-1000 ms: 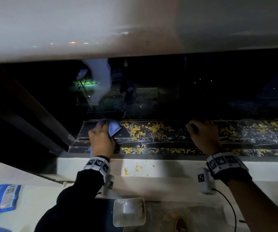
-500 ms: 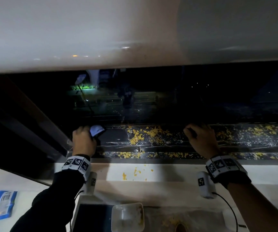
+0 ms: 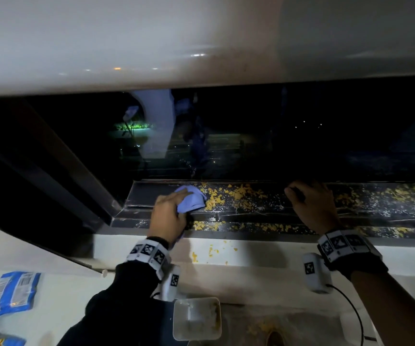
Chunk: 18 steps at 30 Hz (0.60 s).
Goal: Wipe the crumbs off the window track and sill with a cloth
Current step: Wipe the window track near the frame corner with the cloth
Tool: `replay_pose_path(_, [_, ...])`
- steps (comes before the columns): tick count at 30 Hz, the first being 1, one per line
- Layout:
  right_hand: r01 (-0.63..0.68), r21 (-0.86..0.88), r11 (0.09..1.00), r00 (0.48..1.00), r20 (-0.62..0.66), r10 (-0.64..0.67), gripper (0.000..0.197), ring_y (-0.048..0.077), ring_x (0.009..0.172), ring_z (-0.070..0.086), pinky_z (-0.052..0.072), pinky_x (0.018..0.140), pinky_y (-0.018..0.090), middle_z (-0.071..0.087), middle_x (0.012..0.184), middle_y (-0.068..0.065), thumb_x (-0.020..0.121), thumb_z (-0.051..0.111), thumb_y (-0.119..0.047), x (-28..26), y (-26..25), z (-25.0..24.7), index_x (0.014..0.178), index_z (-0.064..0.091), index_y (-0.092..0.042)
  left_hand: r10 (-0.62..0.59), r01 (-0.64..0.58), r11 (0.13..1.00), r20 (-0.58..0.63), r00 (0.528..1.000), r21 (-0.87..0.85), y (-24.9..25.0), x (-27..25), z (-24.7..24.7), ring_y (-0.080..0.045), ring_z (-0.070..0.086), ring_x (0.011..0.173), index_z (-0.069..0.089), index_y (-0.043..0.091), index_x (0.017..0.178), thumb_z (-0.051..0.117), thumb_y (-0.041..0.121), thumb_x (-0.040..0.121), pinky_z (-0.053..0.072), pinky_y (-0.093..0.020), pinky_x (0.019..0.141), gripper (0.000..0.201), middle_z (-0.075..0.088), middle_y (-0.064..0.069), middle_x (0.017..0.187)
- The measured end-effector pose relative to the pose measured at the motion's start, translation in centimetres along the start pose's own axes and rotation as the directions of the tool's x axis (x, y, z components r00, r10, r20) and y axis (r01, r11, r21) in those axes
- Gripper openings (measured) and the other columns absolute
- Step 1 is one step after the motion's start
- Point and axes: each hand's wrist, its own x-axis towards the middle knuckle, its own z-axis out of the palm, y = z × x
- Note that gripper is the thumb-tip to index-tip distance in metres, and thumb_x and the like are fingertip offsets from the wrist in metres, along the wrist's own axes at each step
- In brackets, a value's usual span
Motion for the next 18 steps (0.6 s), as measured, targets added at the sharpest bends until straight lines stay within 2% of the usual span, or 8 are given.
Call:
replay_pose_path(2, [0.016,-0.005,1.0,1.0,0.004,-0.016,0.029,0.034,0.095,0.056,0.047,0.078,0.043,0.063,0.098,0.006,0.087,0.043,-0.049,0.0,0.2,0.0,0.088,0.061,-0.027,-0.084,0.081,0.995,-0.056,0.995,-0.056,0.0,0.5,-2.5,-0.029,0.067,0.085,0.073,0.008,0.099,0.055,-0.006,0.073,0.044,-0.021,0.075,0.035,0.073,-0.013,0.094])
replay_pose_path(3, [0.019,-0.002,1.0,1.0,0.005,-0.019,0.031,0.034,0.095,0.056,0.047,0.078,0.043,0.063,0.098,0.006,0.086,0.041,-0.051,0.0,0.3,0.1,0.088,0.061,-0.028,-0.128,0.124,0.992,-0.162,0.979,-0.03,-0.6,0.8,-3.6,-0.032,0.066,0.083,0.072,0.004,0.097,0.055,-0.007,0.072,0.045,-0.025,0.075,0.032,0.072,-0.018,0.091])
replay_pose_path(5, [0.019,0.005,1.0,1.0,0.001,-0.019,0.032,0.034,0.095,0.057,0.048,0.078,0.044,0.063,0.097,0.007,0.086,0.04,-0.052,0.0,0.3,0.2,0.088,0.061,-0.028,-0.166,0.215,0.971,-0.355,0.92,0.101,-2.8,0.7,-5.1,-0.041,0.059,0.091,0.068,0.001,0.099,0.057,-0.005,0.066,0.045,-0.039,0.083,0.035,0.066,-0.025,0.1])
replay_pose_path(6, [0.014,0.004,1.0,1.0,0.001,-0.014,0.033,0.034,0.095,0.057,0.048,0.078,0.044,0.063,0.097,0.007,0.085,0.04,-0.052,0.0,0.3,0.2,0.087,0.061,-0.027,-0.185,0.262,0.951,-0.38,0.906,0.162,-3.5,0.4,-5.2,-0.043,0.054,0.096,0.066,0.001,0.102,0.06,-0.004,0.063,0.042,-0.043,0.087,0.04,0.061,-0.026,0.109])
replay_pose_path(9, [0.005,-0.012,1.0,1.0,0.009,-0.005,0.032,0.035,0.097,0.055,0.048,0.078,0.044,0.063,0.098,0.007,0.086,0.042,-0.051,-0.2,0.4,0.2,0.089,0.062,-0.027,-0.217,0.266,0.878,-0.165,0.962,0.399,-4.2,-1.2,-3.3,-0.044,0.046,0.11,0.059,-0.003,0.115,0.072,0.001,0.061,0.036,-0.051,0.097,0.056,0.052,-0.026,0.124])
replay_pose_path(11, [-0.009,-0.008,1.0,1.0,0.023,0.009,0.026,0.036,0.099,0.054,0.046,0.08,0.045,0.063,0.099,0.008,0.088,0.047,-0.046,-0.2,0.4,0.2,0.089,0.063,-0.027,-0.296,0.226,0.758,0.014,0.955,0.612,-3.9,-2.1,-1.6,-0.038,0.038,0.127,0.051,-0.005,0.127,0.076,0.014,0.062,0.028,-0.05,0.104,0.072,0.048,-0.02,0.135])
replay_pose_path(15, [-0.015,-0.018,1.0,1.0,0.017,0.015,0.023,0.036,0.099,0.055,0.046,0.082,0.045,0.063,0.101,0.008,0.087,0.048,-0.045,0.0,0.2,0.2,0.089,0.063,-0.028,-0.375,0.212,0.619,0.047,0.926,0.756,-1.5,-2.1,-0.1,-0.036,0.038,0.128,0.05,-0.003,0.129,0.076,0.024,0.063,0.036,-0.048,0.098,0.076,0.047,-0.017,0.136])
replay_pose_path(18, [-0.031,-0.032,0.999,1.0,-0.003,0.031,0.017,0.037,0.096,0.055,0.046,0.08,0.044,0.063,0.098,0.01,0.087,0.055,-0.039,-0.1,-0.1,0.0,0.088,0.064,-0.026,-0.342,0.173,0.606,0.059,0.938,0.776,1.9,-2.0,1.1,-0.033,0.039,0.127,0.048,0.001,0.131,0.077,0.031,0.062,0.038,-0.045,0.095,0.081,0.047,-0.014,0.135])
